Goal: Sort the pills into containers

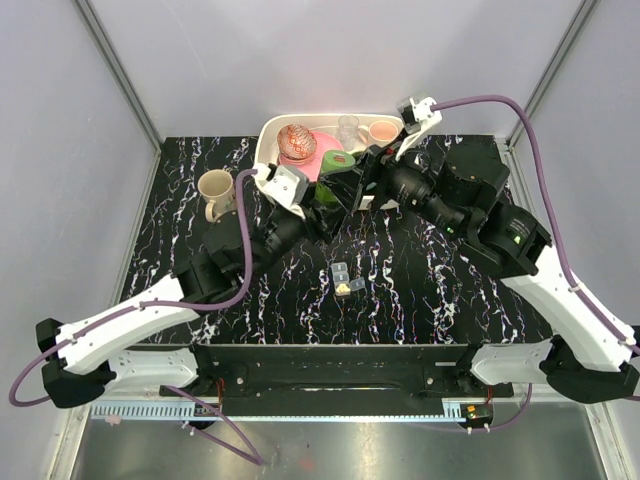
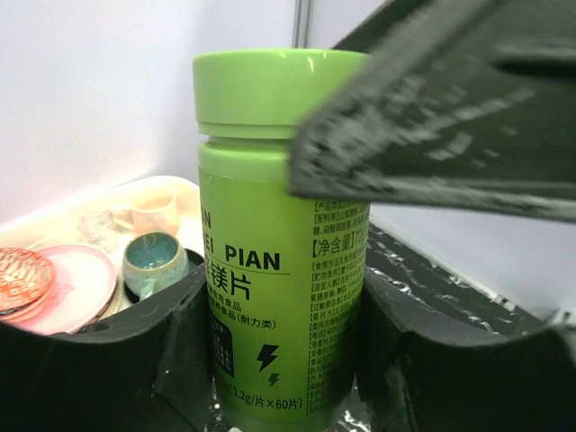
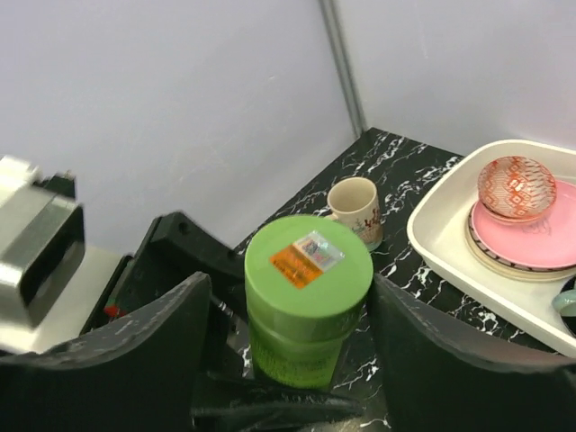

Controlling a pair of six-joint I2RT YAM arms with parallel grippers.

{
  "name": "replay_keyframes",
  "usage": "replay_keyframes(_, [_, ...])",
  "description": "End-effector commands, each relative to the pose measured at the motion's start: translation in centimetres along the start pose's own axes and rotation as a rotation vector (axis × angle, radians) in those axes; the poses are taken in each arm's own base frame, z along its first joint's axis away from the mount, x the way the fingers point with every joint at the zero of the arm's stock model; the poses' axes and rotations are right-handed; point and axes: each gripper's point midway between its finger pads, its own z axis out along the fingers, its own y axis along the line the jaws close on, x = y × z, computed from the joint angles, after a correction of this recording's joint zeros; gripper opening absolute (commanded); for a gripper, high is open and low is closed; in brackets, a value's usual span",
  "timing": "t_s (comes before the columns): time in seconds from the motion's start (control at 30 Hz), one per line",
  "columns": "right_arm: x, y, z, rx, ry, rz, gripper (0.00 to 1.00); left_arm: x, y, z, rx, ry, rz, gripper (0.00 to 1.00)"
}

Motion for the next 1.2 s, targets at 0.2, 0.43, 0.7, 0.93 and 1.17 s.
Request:
replay_keyframes(0.2, [-3.3, 5.5, -6.3, -0.312, -0.089, -0.041, 0.81, -4.8, -5.2, -5.6, 0.367, -0.143, -0.195, 0.0])
replay_keyframes(0.43, [-3.2, 7.7, -9.7, -0.468, -0.094, -0.106, 0.79, -5.0, -8.7, -9.0, 0.612, -0.147, -0.237, 0.0])
replay_keyframes(0.7, [-1.0, 9.2, -10.8, -0.609, -0.034, -0.171, 0.8, -5.1, -11.3, -10.9, 0.804, -0.142, -0.242, 0.0])
replay_keyframes(0.93, [-0.2, 9.5, -10.8, -0.644, -0.012, -0.179, 0.81, -5.6, -11.9, -11.2, 0.849, -0.153, -0.24, 0.0])
replay_keyframes(1.17, [0.2, 9.7, -10.6, -0.654, 0.007, -0.164, 0.65, -5.6, -12.0, -11.1, 0.852, -0.154, -0.24, 0.0])
